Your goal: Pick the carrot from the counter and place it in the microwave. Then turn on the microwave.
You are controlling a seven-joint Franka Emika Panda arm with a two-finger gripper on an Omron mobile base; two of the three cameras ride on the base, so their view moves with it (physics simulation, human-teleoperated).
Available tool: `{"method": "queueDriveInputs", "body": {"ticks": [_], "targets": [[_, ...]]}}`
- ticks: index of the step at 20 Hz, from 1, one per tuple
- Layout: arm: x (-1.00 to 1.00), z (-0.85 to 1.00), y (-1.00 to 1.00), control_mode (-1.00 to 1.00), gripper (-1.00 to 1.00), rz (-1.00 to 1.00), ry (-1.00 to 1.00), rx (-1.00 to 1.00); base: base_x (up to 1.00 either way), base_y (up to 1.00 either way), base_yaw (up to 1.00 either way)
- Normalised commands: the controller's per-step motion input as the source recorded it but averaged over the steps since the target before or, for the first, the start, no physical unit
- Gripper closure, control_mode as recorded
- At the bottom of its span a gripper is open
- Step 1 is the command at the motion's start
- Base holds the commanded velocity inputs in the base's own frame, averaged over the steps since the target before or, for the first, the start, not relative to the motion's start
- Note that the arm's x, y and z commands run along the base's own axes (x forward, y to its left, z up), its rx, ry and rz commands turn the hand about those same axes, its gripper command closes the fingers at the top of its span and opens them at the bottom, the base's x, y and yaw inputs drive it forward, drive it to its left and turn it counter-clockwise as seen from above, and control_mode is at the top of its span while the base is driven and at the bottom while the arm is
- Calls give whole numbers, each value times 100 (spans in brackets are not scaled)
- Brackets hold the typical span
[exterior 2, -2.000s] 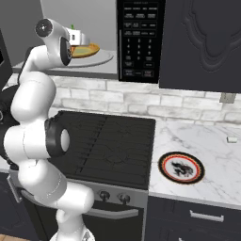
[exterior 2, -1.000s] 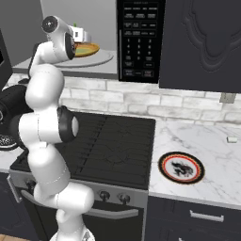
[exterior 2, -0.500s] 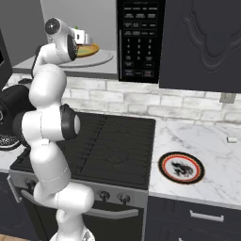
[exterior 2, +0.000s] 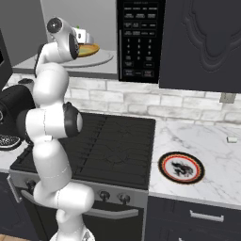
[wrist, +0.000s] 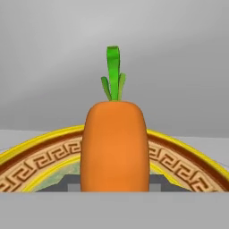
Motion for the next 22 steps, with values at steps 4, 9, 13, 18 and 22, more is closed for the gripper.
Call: {"method": "queueDriveInputs", "body": {"ticks": [4,9,13,18,22], "targets": [[0,0,0,-100,-100,0,0,0,0,0,0],[0,0,0,-100,-100,0,0,0,0,0,0],[0,0,0,-100,-100,0,0,0,0,0,0],[0,0,0,-100,-100,0,0,0,0,0,0],[0,0,0,-100,-100,0,0,0,0,0,0]]}}
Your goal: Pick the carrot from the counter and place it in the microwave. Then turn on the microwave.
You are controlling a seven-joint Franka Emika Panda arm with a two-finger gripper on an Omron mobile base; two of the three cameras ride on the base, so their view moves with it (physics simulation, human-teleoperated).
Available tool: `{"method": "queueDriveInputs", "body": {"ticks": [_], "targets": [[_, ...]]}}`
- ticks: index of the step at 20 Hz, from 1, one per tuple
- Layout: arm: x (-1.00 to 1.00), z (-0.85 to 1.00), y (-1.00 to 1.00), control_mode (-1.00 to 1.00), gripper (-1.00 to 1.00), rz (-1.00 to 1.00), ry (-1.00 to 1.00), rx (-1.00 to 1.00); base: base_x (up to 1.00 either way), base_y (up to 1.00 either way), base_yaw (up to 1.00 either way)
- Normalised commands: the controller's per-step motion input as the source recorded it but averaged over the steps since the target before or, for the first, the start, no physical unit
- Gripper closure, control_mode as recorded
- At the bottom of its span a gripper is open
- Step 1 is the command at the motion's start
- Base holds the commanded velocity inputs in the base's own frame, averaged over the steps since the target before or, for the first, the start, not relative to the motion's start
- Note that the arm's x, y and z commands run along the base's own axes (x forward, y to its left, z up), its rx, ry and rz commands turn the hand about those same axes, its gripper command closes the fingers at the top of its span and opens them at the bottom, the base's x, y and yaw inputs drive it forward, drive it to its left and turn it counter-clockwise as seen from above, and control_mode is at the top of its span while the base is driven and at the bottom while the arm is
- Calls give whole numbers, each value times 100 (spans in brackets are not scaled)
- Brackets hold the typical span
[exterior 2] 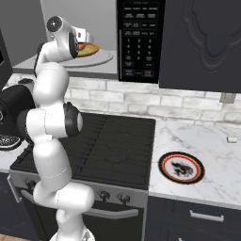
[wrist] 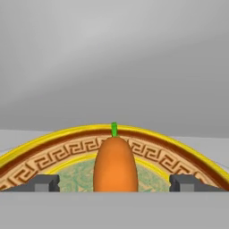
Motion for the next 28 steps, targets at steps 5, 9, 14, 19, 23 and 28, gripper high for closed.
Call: {"method": "queueDriveInputs", "body": {"ticks": [5,9,14,19,23,28], "targets": [[-12,0,0,-100,-100,0,-1,0,0,0,0],[-33,0,0,-100,-100,0,-8,0,0,0,0],[-44,0,-4,-100,-100,0,-12,0,0,0,0],[-48,0,-13,-100,-100,0,-11,0,0,0,0],[-47,0,-19,-100,-100,0,-8,0,0,0,0],[-59,1,-11,-100,-100,0,-8,0,0,0,0]]}}
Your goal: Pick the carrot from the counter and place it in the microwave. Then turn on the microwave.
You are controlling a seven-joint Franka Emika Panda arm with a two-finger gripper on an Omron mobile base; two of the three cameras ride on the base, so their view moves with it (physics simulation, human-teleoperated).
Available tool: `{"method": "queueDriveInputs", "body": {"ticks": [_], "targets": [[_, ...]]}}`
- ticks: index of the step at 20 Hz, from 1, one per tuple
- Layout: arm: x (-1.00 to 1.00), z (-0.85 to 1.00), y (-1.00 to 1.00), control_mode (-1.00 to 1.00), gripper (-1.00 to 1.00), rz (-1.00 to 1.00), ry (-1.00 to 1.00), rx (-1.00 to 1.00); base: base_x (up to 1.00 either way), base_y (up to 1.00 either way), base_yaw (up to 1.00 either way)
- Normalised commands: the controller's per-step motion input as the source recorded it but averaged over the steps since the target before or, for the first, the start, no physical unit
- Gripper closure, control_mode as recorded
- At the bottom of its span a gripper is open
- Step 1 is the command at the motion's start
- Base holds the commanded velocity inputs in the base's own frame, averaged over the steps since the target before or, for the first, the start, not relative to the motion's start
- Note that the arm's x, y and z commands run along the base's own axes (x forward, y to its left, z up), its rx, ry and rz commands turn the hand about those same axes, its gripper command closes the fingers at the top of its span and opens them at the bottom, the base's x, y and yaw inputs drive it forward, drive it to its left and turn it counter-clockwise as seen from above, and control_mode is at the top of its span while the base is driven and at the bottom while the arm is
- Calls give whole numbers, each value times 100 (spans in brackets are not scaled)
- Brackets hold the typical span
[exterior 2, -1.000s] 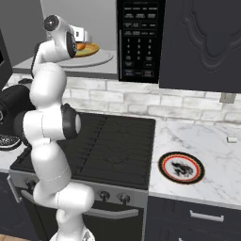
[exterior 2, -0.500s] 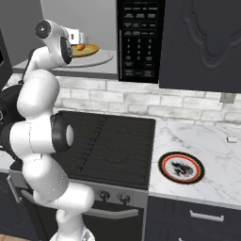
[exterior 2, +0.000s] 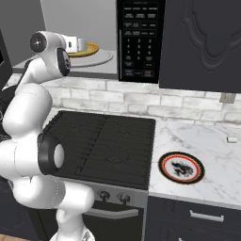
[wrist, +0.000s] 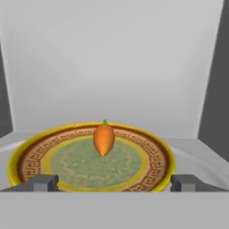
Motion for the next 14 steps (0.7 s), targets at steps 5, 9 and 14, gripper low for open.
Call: {"method": "queueDriveInputs", "body": {"ticks": [5,9,14], "targets": [[-60,8,-5,-100,-100,0,-7,0,0,0,0],[-58,15,0,-100,-100,0,-6,0,0,0,0],[-63,18,-3,-100,-100,0,-6,0,0,0,0]]}}
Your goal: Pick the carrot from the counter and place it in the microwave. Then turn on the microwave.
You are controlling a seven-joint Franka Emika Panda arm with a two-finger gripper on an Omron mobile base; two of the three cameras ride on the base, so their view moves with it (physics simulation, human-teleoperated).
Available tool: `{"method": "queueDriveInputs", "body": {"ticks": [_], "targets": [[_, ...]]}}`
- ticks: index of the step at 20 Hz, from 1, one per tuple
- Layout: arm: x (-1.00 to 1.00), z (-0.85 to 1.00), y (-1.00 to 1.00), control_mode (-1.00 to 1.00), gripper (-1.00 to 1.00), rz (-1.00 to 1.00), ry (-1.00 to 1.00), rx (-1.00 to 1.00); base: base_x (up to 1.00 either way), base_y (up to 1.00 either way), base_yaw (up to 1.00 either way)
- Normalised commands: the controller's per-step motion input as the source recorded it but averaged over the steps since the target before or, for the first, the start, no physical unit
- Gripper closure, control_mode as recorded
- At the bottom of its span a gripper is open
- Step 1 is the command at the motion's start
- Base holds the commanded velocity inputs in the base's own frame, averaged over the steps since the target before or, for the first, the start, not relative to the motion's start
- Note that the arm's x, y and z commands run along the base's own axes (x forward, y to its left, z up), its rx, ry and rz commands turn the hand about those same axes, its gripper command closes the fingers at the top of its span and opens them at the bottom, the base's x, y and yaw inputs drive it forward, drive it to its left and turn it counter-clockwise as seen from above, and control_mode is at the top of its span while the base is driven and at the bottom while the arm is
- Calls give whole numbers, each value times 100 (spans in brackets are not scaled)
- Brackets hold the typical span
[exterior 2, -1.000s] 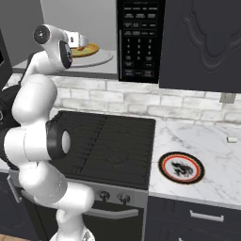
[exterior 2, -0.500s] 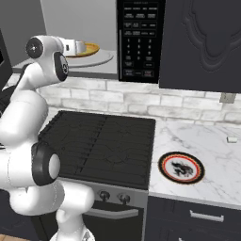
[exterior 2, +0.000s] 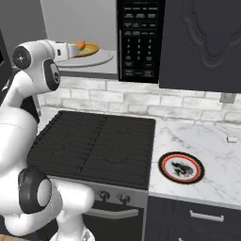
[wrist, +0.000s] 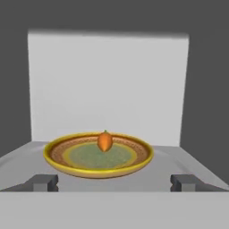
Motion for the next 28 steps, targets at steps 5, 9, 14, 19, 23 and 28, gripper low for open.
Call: {"method": "queueDriveInputs", "body": {"ticks": [5,9,14,19,23,28], "targets": [[-61,17,-1,-100,-100,0,-5,0,0,0,0],[-60,18,-3,-100,-100,0,-3,0,0,0,0],[-62,16,-5,-100,-100,0,-5,0,0,0,0],[-64,11,-1,-100,-100,0,-5,0,0,0,0],[-70,5,-2,-100,-100,0,-5,0,0,0,0],[-65,8,0,-100,-100,0,-3,0,0,0,0]]}}
